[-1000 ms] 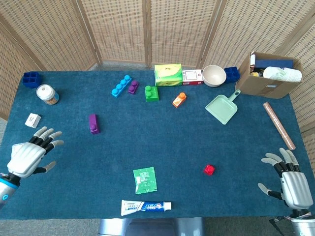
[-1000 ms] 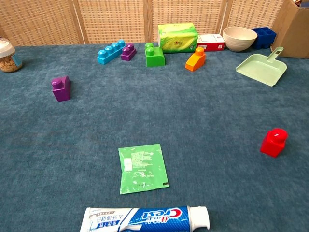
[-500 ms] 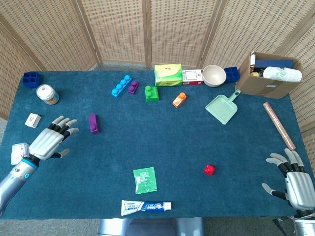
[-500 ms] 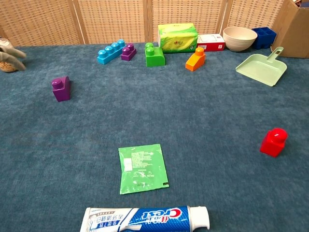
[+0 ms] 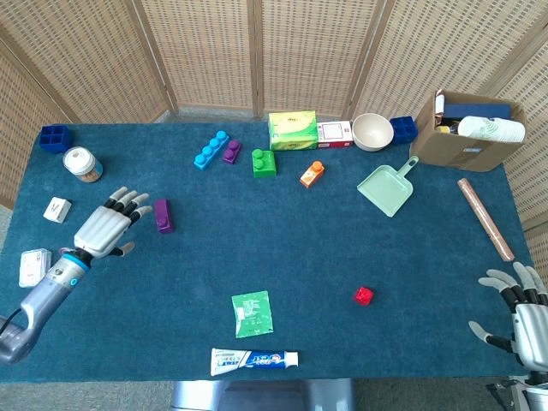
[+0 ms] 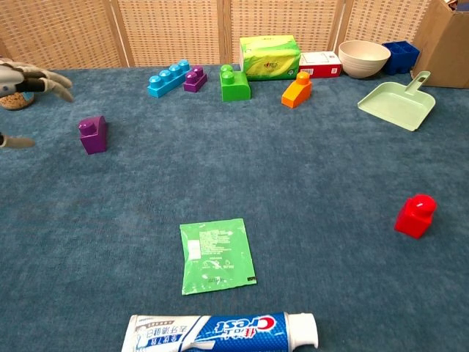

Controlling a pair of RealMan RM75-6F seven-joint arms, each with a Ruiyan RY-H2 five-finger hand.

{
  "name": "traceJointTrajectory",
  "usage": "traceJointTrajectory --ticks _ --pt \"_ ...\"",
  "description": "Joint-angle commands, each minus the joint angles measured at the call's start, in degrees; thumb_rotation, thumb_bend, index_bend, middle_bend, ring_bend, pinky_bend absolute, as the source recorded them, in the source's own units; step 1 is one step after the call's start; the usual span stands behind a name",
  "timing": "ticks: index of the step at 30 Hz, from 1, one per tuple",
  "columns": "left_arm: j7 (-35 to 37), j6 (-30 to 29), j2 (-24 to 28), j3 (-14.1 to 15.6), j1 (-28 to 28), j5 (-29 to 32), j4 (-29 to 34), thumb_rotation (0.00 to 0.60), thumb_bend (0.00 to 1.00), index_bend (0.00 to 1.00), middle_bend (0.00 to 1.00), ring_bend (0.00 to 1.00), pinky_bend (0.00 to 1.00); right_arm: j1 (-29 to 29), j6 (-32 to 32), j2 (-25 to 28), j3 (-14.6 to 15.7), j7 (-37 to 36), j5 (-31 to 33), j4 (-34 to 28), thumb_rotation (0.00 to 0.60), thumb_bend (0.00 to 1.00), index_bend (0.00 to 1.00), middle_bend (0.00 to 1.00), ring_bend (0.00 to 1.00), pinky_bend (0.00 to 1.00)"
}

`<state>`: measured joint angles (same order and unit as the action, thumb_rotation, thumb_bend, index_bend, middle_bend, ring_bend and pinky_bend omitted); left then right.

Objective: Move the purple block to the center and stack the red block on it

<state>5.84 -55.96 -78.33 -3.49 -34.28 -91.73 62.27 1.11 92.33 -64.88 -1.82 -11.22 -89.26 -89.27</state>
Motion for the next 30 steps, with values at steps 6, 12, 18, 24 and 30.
traceJointTrajectory --ticks 6,12,18,24,30 --pt "-0.9 2.6 -3.2 -0.6 -2.9 1.8 -4.1 0.600 0.34 0.14 0.03 0.00 0.00 0.6 0.3 0.3 -0.3 -0.6 0.7 0.4 0.600 0.10 0.31 0.26 0.03 0.04" --pt "-1.0 4.5 -5.8 -0.5 -4.9 2.6 -7.2 0.600 0.34 0.14 0.02 0.00 0.00 1.2 0.8 0.7 -0.5 -1.1 1.3 0.4 0.600 0.10 0.31 0.26 0.03 0.04" --pt "-0.8 6.2 -8.4 -0.2 -6.6 3.2 -10.1 0.600 0.34 0.14 0.02 0.00 0.00 1.8 1.0 1.0 -0.7 -1.6 1.9 0.6 0.600 0.10 0.31 0.26 0.03 0.04" --pt "-0.5 8.6 -11.4 -0.4 -9.0 4.0 -13.8 0.600 0.34 0.14 0.02 0.00 0.00 2.7 1.9 1.2 -1.1 -2.5 2.7 1.0 0.600 0.10 0.31 0.26 0.02 0.04" --pt "0.9 8.9 -13.5 -0.5 -10.5 4.3 -16.6 0.600 0.34 0.15 0.03 0.00 0.00 3.3 2.3 1.3 -1.1 -3.0 2.9 1.3 0.600 0.10 0.31 0.26 0.02 0.04"
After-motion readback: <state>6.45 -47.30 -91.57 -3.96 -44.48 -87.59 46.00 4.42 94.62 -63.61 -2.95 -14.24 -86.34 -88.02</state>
